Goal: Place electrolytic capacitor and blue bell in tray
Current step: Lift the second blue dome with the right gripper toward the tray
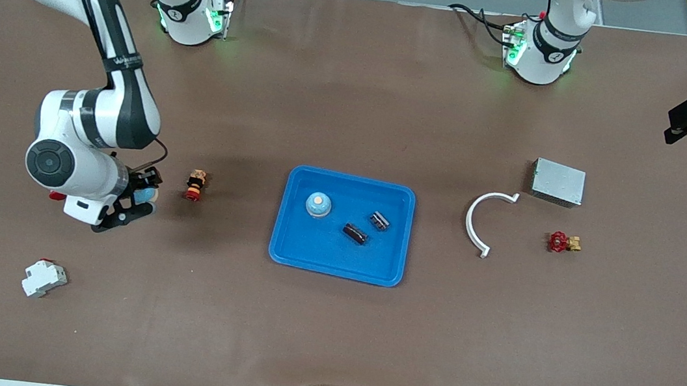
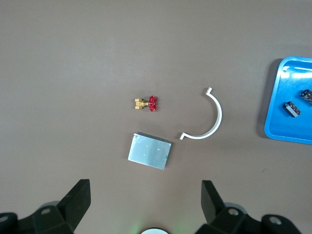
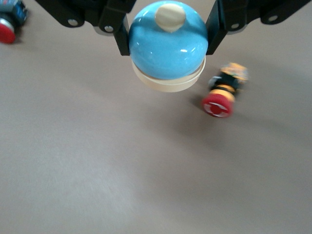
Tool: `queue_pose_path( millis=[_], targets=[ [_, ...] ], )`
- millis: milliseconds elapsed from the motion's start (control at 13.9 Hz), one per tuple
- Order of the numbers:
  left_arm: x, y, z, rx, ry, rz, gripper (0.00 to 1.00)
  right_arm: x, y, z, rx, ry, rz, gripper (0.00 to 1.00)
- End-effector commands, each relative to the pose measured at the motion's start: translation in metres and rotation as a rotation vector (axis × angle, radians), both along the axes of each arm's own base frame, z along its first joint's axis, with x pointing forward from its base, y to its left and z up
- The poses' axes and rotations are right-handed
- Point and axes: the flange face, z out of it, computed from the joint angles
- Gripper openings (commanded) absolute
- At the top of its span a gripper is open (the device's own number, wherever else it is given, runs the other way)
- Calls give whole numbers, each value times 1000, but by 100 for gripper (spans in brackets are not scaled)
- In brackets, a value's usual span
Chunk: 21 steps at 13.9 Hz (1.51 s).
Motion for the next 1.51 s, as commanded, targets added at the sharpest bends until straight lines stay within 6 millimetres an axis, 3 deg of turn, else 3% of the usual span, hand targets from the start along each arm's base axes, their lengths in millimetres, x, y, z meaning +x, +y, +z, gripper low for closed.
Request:
queue_pose_path(
  millis=[0,144,360,648,864,1440],
  targets=[
    [-10,0,7,-16,-6,-13,100,10,52,37,-11,-32,-92,13],
    [-10,3,7,-18,-6,-8,100,8,99,50,-32,-84,-180,13],
    [-10,3,8,-18,-9,2,100,7,146,40,-29,-94,-273,13],
    [-9,3,8,-18,-11,3,100,16,190,13,26,-59,-367,13],
    [-10,3,8,-18,-11,2,100,24,212,-4,46,-114,-402,13],
    [-10,3,10,-18,-14,3,100,17,278,-38,68,-177,-471,12]
  ],
)
